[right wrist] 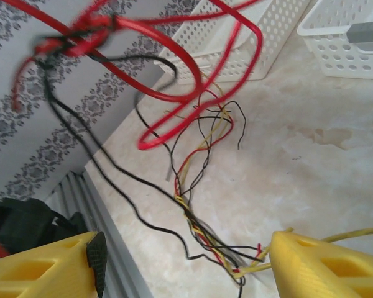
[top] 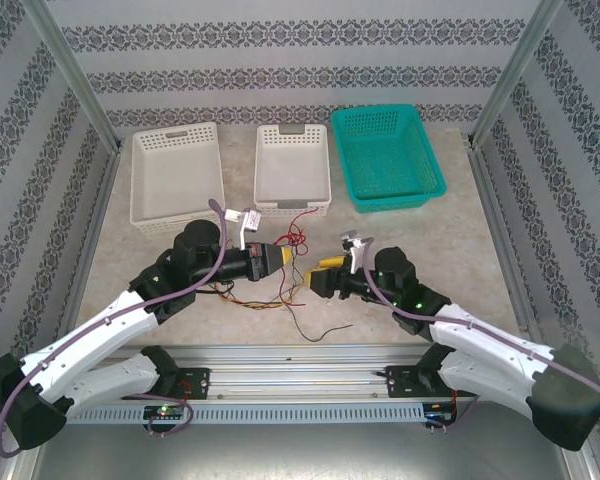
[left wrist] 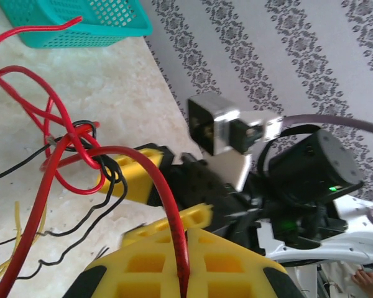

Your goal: Untangle the cables

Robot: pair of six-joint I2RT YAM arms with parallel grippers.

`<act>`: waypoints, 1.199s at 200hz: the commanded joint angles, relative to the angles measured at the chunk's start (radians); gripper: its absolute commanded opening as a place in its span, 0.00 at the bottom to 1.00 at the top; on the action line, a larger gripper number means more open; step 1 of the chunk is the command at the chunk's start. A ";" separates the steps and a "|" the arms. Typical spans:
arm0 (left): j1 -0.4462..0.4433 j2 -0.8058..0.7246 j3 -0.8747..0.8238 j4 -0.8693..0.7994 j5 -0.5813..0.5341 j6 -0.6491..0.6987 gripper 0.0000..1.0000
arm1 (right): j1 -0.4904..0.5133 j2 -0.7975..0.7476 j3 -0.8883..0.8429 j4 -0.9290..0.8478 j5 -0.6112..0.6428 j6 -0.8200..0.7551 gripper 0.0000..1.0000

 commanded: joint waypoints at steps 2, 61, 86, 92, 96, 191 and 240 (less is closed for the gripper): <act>0.007 -0.022 0.013 0.067 0.031 -0.035 0.00 | 0.016 0.043 0.018 0.124 0.048 -0.066 0.70; 0.007 -0.024 -0.002 0.118 0.049 -0.069 0.00 | 0.062 0.205 0.042 0.273 0.049 -0.108 0.70; 0.007 -0.027 -0.001 0.120 0.048 -0.072 0.00 | 0.079 0.250 0.048 0.291 0.064 -0.121 0.68; 0.007 -0.028 -0.001 0.124 0.050 -0.075 0.00 | 0.080 0.262 0.047 0.301 0.071 -0.122 0.67; 0.007 -0.028 -0.001 0.129 0.052 -0.079 0.00 | 0.080 0.271 0.047 0.310 0.075 -0.121 0.66; 0.028 -0.142 0.118 -0.131 0.013 0.022 0.00 | 0.061 0.332 0.093 0.106 0.291 -0.133 0.00; 0.138 -0.193 0.230 -0.390 0.047 0.126 0.00 | -0.042 0.275 0.060 -0.017 0.378 -0.084 0.00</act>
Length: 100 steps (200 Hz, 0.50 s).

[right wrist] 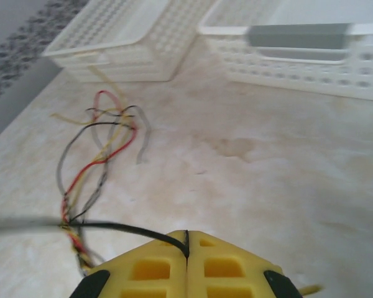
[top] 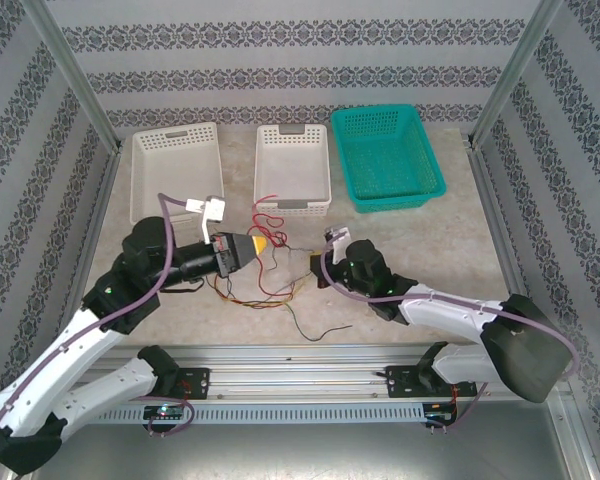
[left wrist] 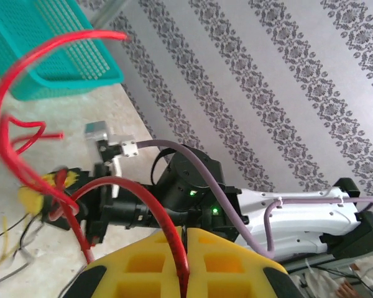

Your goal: Untangle the cables

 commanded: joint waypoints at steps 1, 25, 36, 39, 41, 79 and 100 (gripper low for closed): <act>0.051 -0.024 0.064 -0.166 0.023 0.096 0.00 | -0.042 -0.030 -0.008 -0.109 0.090 0.023 0.00; 0.102 -0.037 0.131 -0.277 0.032 0.153 0.00 | -0.117 -0.058 -0.028 -0.173 0.125 0.066 0.00; 0.121 -0.039 0.159 -0.318 0.037 0.173 0.00 | -0.166 -0.068 -0.042 -0.189 0.111 0.093 0.00; 0.126 -0.039 0.168 -0.328 0.039 0.178 0.00 | -0.179 -0.069 -0.045 -0.192 0.103 0.098 0.00; 0.129 -0.039 0.173 -0.334 0.040 0.181 0.00 | -0.188 -0.070 -0.048 -0.193 0.100 0.102 0.00; 0.157 -0.036 0.250 -0.429 0.031 0.236 0.00 | -0.307 -0.071 -0.054 -0.281 0.080 0.144 0.00; 0.163 -0.033 0.295 -0.475 0.013 0.270 0.00 | -0.339 -0.081 -0.050 -0.329 0.089 0.146 0.00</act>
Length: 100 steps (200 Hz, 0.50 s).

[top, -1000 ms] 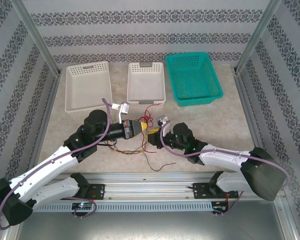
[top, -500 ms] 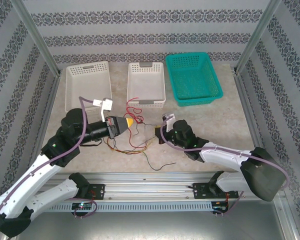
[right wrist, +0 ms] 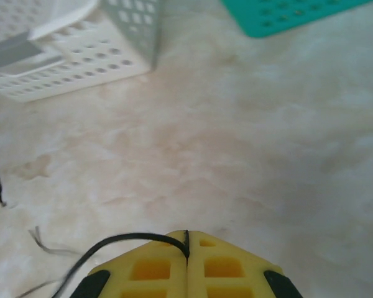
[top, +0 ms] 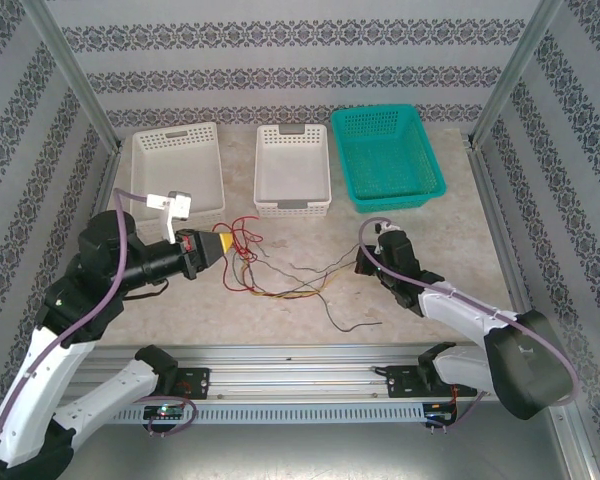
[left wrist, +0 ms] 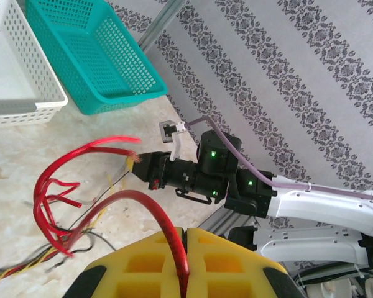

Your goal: Untangle the cables

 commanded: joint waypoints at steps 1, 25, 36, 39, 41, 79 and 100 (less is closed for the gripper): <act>0.017 -0.008 0.064 -0.097 -0.007 0.082 0.00 | -0.029 -0.019 -0.004 -0.084 0.015 0.029 0.00; 0.017 -0.004 0.079 -0.101 -0.002 0.087 0.00 | -0.030 -0.048 0.006 -0.114 0.021 0.019 0.00; 0.017 0.002 0.063 -0.088 0.020 0.078 0.00 | -0.031 -0.080 0.021 -0.131 -0.007 0.007 0.00; 0.017 0.006 0.058 -0.084 0.028 0.075 0.00 | -0.031 -0.093 0.023 -0.130 -0.015 0.004 0.00; 0.016 0.006 0.055 -0.081 0.032 0.072 0.00 | -0.031 -0.101 0.023 -0.128 -0.022 0.002 0.00; 0.016 0.000 0.009 -0.017 0.082 0.071 0.00 | -0.034 -0.350 0.006 -0.117 -0.059 -0.030 0.44; 0.016 0.005 0.000 0.015 0.107 0.061 0.00 | -0.037 -0.443 0.032 -0.130 -0.157 -0.049 0.56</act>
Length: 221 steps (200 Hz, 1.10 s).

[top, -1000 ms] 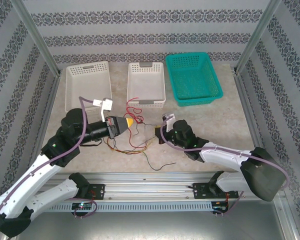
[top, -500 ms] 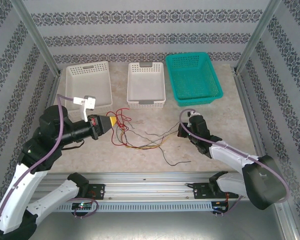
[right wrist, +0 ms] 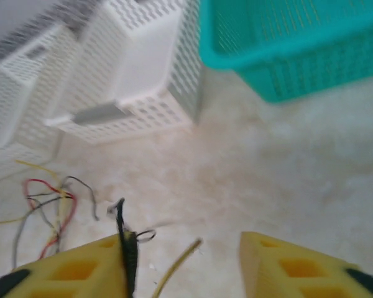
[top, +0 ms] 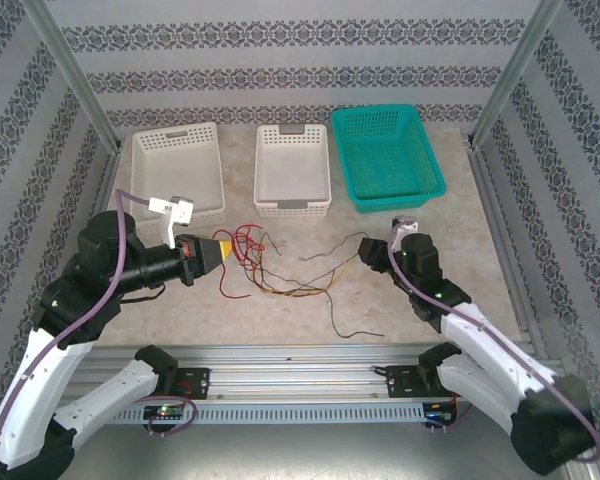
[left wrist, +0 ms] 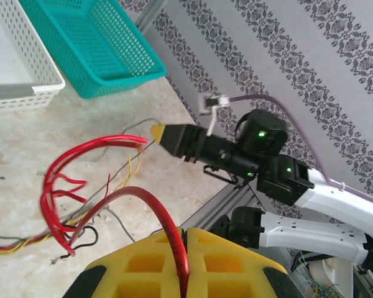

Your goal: Untangle the cables

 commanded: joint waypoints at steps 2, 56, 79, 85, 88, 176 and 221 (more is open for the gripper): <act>0.011 -0.002 -0.013 0.083 0.058 0.012 0.00 | -0.011 -0.087 0.034 -0.015 -0.107 -0.031 0.57; 0.010 0.009 -0.085 0.206 0.103 -0.030 0.00 | 0.048 -0.074 0.201 -0.159 -0.116 -0.037 0.71; 0.011 0.012 -0.104 0.262 0.124 -0.053 0.00 | 0.107 -0.054 0.248 -0.133 -0.205 -0.023 0.72; 0.010 0.014 -0.112 0.280 0.136 -0.063 0.00 | 0.128 -0.040 0.251 -0.086 -0.258 -0.014 0.72; 0.010 0.015 -0.116 0.289 0.140 -0.068 0.00 | 0.141 -0.030 0.253 -0.070 -0.278 -0.009 0.72; 0.010 0.010 -0.225 0.452 0.204 -0.159 0.00 | 0.420 0.264 0.293 0.212 -0.317 -0.130 0.73; 0.010 0.005 -0.262 0.518 0.230 -0.197 0.00 | 0.429 0.374 0.320 0.257 -0.312 -0.151 0.71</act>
